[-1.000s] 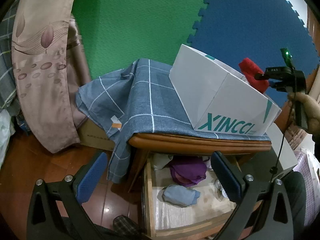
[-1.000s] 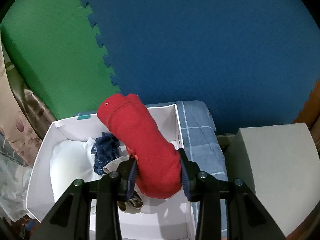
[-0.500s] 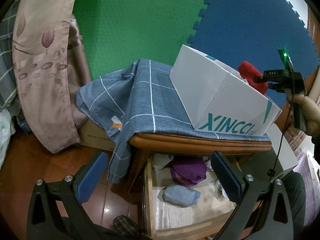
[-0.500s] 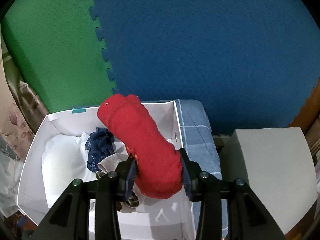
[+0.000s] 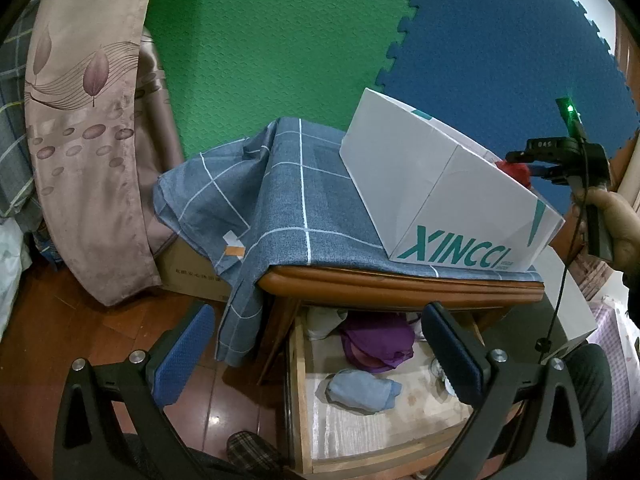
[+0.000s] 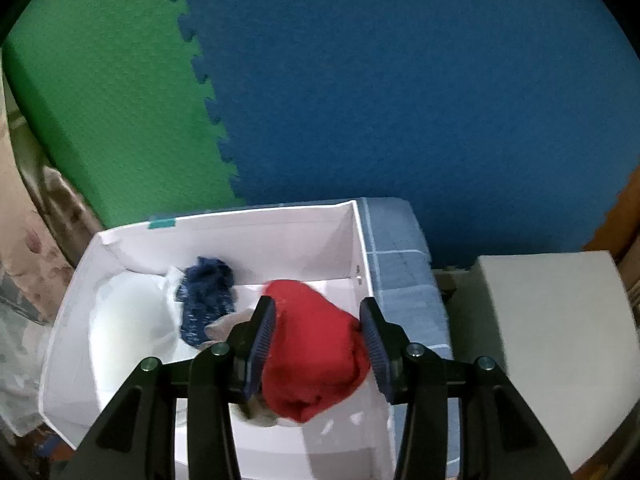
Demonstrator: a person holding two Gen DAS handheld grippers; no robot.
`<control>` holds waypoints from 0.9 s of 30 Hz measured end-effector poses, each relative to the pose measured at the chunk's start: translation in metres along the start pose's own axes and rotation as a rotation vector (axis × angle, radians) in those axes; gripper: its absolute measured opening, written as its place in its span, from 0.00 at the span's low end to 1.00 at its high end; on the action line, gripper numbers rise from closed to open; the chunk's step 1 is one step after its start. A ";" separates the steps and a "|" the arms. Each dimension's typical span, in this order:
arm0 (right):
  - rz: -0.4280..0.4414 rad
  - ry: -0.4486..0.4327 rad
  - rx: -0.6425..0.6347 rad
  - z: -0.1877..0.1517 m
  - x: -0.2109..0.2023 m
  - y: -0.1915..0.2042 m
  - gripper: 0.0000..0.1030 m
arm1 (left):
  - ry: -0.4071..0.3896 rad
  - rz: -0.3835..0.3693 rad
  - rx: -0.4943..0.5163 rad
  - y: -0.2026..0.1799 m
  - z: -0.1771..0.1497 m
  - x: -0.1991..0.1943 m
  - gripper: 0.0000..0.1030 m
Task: Take underwear out of drawer
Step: 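Lower the red underwear into the box and open the right gripper, then reach the left gripper into the drawer toward the pale underwear while the right gripper withdraws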
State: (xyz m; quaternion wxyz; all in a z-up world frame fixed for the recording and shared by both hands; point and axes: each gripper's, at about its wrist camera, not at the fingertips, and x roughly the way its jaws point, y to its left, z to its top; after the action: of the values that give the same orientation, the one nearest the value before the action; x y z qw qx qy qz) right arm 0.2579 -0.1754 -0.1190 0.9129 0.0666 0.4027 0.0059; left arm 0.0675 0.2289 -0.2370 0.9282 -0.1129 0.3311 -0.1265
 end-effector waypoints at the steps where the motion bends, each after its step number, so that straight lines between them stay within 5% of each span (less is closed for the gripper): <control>1: 0.000 -0.008 0.002 0.000 -0.003 -0.001 0.48 | 0.000 0.001 0.001 0.000 0.000 0.000 0.99; 4: 0.064 -0.054 0.034 -0.001 -0.018 -0.011 0.59 | 0.003 0.004 -0.001 0.002 0.001 -0.001 0.99; 10: 0.189 -0.142 0.124 -0.028 -0.065 -0.057 0.67 | 0.015 0.018 0.021 0.000 0.001 0.000 0.99; 16: 0.158 -0.236 0.163 -0.097 -0.119 -0.134 0.71 | 0.022 -0.016 0.192 -0.036 -0.006 -0.001 0.99; 18: 0.158 -0.413 0.137 -0.126 -0.169 -0.151 0.73 | -0.069 -0.046 0.265 -0.059 -0.008 -0.022 0.99; 19: 0.147 -0.499 0.104 -0.139 -0.193 -0.156 0.87 | -0.163 -0.101 0.293 -0.072 -0.013 -0.041 1.00; 21: 0.068 -0.557 0.075 -0.156 -0.220 -0.163 1.00 | -0.309 -0.212 0.318 -0.092 -0.023 -0.064 1.00; 22: 0.076 -0.545 0.082 -0.161 -0.222 -0.168 1.00 | -0.317 -0.255 0.305 -0.104 -0.026 -0.063 1.00; 25: 0.198 -0.452 0.111 -0.176 -0.207 -0.185 1.00 | -0.077 -0.337 0.234 -0.143 -0.026 -0.019 1.00; 27: 0.216 -0.376 0.141 -0.183 -0.190 -0.194 1.00 | 0.055 -0.272 0.274 -0.174 -0.033 0.019 1.00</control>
State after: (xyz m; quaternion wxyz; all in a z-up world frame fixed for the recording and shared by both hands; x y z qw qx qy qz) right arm -0.0137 -0.3583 -0.1263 0.9591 0.1728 0.2153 0.0631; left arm 0.0326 0.0552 -0.2225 0.8998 -0.0255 0.3177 -0.2979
